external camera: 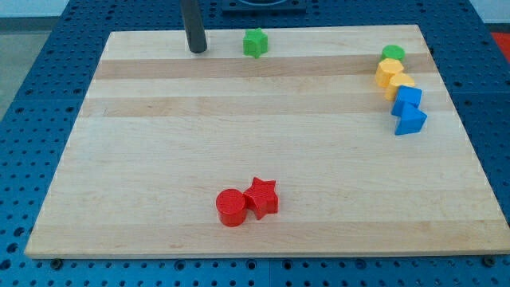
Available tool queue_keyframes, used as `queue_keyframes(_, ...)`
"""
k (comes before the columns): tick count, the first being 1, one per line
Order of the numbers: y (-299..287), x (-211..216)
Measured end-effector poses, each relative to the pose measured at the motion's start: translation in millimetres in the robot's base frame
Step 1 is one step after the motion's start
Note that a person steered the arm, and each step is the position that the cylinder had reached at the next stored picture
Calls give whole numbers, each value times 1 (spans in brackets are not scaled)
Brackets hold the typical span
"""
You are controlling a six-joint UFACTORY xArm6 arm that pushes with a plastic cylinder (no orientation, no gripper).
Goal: Move the green star to the top left of the green circle
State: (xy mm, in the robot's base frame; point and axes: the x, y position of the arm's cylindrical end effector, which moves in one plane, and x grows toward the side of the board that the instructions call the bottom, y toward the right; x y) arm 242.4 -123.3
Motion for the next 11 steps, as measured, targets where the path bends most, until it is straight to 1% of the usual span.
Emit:
queue_keyframes(1, 0, 0)
queue_keyframes(2, 22, 0)
queue_keyframes(4, 155, 0)
queue_keyframes(5, 171, 1)
queue_keyframes(6, 134, 2)
queue_keyframes(7, 125, -12)
queue_keyframes(9, 169, -24)
queue_keyframes(11, 252, -23)
